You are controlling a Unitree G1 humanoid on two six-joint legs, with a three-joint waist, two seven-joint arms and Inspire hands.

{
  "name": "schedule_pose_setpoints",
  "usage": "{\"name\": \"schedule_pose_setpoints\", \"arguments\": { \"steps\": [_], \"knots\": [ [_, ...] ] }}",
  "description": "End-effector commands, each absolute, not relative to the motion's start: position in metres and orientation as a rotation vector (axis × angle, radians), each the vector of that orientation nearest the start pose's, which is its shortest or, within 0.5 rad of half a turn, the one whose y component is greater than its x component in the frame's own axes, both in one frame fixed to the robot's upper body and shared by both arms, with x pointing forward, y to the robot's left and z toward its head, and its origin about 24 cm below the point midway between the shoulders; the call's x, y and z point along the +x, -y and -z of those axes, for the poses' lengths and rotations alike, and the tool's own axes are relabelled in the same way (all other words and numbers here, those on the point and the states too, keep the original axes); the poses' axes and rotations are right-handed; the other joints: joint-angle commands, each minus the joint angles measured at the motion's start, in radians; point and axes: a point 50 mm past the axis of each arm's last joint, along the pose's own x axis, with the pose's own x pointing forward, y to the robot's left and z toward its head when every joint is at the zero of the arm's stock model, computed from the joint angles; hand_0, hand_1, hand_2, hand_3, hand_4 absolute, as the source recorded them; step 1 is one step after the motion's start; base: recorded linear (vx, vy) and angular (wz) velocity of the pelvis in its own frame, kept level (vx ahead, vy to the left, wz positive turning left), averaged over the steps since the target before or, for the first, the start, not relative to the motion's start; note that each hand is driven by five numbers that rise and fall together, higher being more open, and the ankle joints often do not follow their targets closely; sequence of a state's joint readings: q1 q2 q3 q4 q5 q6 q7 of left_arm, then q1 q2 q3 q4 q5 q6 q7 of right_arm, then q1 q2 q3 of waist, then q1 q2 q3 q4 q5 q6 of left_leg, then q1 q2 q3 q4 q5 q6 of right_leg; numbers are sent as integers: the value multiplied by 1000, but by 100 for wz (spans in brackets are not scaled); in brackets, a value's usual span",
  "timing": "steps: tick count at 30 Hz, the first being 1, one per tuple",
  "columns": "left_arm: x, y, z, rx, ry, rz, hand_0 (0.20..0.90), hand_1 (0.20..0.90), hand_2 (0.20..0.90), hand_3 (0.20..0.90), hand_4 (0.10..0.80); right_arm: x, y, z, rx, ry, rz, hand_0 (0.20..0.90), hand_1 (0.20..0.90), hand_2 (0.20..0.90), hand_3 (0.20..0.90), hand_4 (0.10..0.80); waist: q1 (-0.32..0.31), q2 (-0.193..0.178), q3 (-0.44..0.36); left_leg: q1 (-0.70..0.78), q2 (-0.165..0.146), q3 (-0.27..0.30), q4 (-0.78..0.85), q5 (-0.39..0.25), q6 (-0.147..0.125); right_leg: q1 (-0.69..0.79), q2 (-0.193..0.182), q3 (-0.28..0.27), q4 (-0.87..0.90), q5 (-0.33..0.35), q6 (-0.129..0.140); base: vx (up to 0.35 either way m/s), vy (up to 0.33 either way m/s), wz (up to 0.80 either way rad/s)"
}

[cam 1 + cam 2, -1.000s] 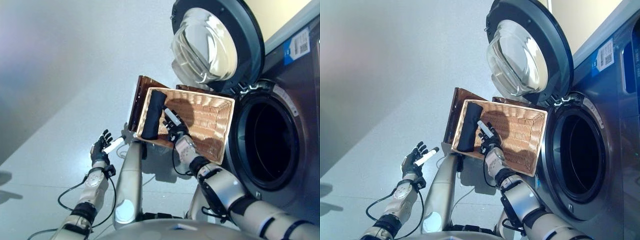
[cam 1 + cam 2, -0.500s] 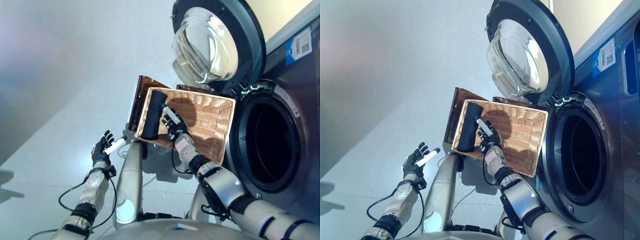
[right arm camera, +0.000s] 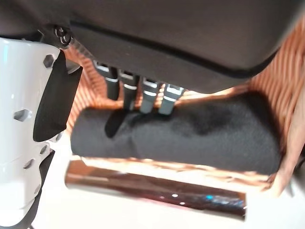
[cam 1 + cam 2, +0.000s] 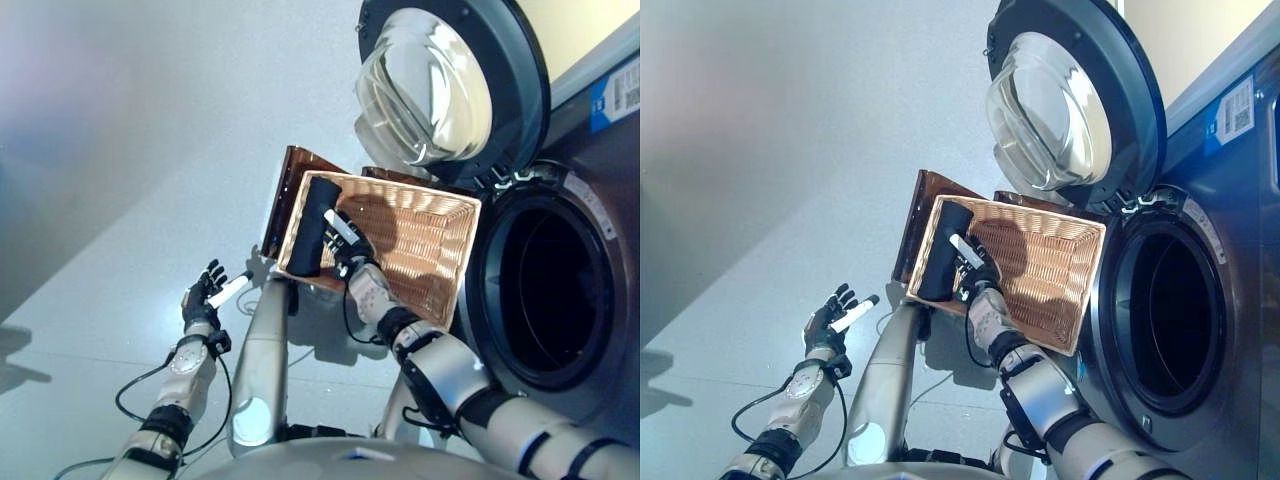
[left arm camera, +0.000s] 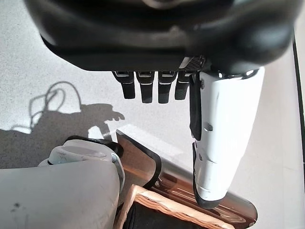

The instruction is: Pick up the clothes and place them into the washing machine

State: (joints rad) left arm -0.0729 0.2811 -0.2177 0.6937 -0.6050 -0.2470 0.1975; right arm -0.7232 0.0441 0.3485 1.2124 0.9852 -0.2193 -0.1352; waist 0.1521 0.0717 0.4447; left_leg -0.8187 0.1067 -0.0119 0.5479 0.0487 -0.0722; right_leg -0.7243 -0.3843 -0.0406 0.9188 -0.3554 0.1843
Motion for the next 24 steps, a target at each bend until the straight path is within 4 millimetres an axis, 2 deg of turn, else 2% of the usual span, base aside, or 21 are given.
{"name": "schedule_pose_setpoints", "arguments": {
  "steps": [1, 2, 3, 4, 5, 11, 20, 24],
  "knots": [
    [226, -237, 54, -87, -333, -324, 900, 900, 900, 900, 800, 339, 51, -5, 351, -367, -67, 900, 900, 900, 900, 800, 17, 22, -53, -12, 22, -38, 171, -164, -38, -24, -52, 71, -231, 291, 11, -77, 9, -3],
    [226, -239, 55, -81, -338, -339, 900, 900, 900, 900, 800, 339, 50, -7, 273, -342, -85, 900, 900, 900, 900, 800, 8, 15, -54, -12, 23, -33, 139, -119, -33, -25, -49, 69, -264, 335, 5, -78, 16, -3],
    [225, -240, 56, -73, -342, -349, 900, 900, 900, 900, 800, 337, 49, -6, 252, -340, -97, 900, 900, 900, 900, 800, 2, 10, -55, -8, 25, -33, 134, -118, -34, -21, -48, 69, -268, 336, 6, 7, 2, -4],
    [224, -240, 56, -72, -344, -349, 900, 900, 900, 900, 800, 337, 49, -5, 253, -342, -96, 900, 900, 900, 900, 800, 3, 10, -55, -1, 28, -37, 157, -159, -41, -15, -48, 71, -244, 297, 12, 7, 3, -4],
    [224, -240, 57, -71, -346, -355, 900, 900, 900, 900, 800, 336, 49, -5, 210, -333, -106, 900, 900, 900, 900, 800, -5, 5, -56, -2, 27, -32, 127, -116, -35, -16, -47, 68, -276, 339, 6, 7, 2, -3],
    [222, -244, 61, -63, -367, -409, 900, 900, 900, 900, 800, 330, 49, -8, 42, -246, -156, 900, 900, 900, 900, 800, -49, -31, -51, 49, 46, -25, 79, -103, -47, 24, -36, 66, -322, 354, 7, -11, -2, -2],
    [218, -248, 61, -67, -361, -436, 900, 900, 900, 900, 800, 328, 59, -14, -81, -163, -159, 900, 900, 900, 900, 800, -79, -46, -47, 112, 59, -21, 4, -73, -62, 85, -28, 50, -385, 376, 15, 11, -27, -12],
    [217, -252, 58, -64, -346, -455, 900, 900, 900, 900, 800, 331, 62, -34, -243, -21, -196, 900, 900, 900, 900, 800, -92, -50, -47, 124, 62, -23, -18, -59, -67, 98, -24, 47, -399, 380, 17, 1, -11, -7]
  ]
}}
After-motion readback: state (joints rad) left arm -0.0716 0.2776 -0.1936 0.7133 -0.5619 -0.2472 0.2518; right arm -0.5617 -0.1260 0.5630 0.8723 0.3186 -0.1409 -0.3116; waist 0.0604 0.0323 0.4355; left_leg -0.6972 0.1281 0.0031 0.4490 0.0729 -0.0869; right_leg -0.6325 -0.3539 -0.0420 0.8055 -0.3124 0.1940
